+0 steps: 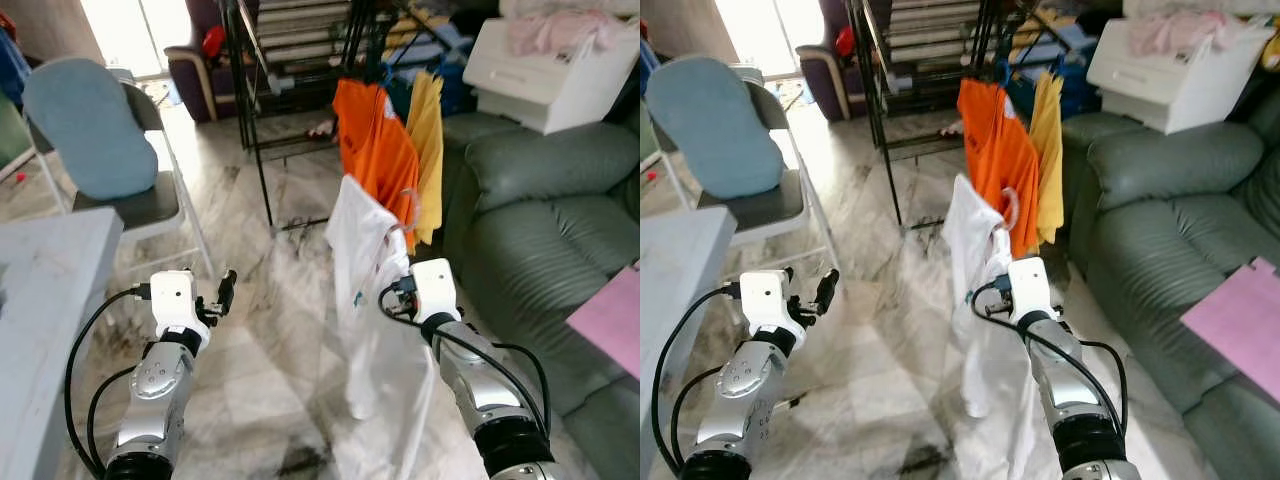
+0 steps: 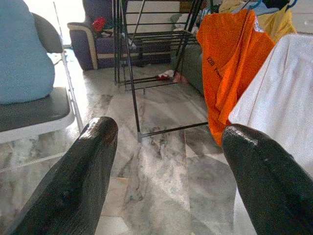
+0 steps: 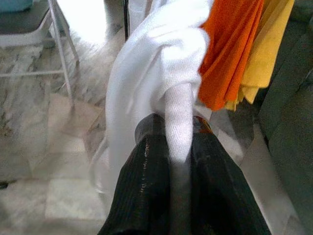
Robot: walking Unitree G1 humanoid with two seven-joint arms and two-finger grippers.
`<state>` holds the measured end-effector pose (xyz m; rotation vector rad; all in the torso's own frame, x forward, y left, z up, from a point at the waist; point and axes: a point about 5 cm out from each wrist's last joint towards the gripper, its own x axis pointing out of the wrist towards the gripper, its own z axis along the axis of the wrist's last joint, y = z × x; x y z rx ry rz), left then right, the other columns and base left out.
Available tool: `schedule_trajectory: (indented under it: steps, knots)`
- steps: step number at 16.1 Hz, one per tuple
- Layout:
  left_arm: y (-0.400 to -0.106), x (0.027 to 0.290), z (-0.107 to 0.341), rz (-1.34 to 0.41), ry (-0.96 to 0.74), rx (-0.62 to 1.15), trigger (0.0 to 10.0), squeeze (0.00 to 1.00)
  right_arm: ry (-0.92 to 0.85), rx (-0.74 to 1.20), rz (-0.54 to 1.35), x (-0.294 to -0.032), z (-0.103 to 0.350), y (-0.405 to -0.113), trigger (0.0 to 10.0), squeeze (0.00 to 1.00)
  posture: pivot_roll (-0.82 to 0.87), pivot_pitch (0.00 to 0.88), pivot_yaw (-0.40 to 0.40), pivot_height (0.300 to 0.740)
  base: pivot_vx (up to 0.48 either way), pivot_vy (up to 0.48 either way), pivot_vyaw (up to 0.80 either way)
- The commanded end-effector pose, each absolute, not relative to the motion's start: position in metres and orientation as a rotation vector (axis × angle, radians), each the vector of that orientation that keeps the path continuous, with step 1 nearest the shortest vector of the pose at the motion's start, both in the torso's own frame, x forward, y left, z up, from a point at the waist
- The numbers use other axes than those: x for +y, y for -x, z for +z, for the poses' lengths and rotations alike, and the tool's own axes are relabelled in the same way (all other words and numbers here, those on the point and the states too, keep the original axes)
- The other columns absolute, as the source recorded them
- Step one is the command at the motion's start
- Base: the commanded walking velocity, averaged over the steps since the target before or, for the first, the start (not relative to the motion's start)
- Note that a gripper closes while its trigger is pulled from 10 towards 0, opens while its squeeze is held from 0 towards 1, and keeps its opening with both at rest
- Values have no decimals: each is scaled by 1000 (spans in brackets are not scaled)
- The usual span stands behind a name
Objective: Hang hanger
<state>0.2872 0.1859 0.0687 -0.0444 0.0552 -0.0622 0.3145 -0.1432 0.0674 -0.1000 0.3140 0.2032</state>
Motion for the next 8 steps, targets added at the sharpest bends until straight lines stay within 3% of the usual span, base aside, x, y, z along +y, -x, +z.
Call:
schedule_trajectory:
  steps: [1, 2, 6, 8]
  knots:
    - [-287, 185, 69, -69, 46, 63, 10000, 0, 101, 257, 205, -141, 79, -318, 10000, 0, -93, 0, 32, 740, 394, 0, 0]
    - [-287, 185, 68, -67, 49, 64, 10000, 0, 103, 256, 199, -142, 79, -317, 10000, 0, -92, 0, 31, 740, 394, 0, 0]
    - [-286, 186, 68, -52, 56, 70, 10000, 0, 86, 265, 193, -138, 76, -315, 10000, 0, -88, 0, 29, 740, 401, 0, 697]
    - [-288, 187, 69, -39, 51, 66, 10000, 0, 82, 269, 193, -139, 76, -315, 10000, 0, -91, 0, 24, 740, 435, 0, 0]
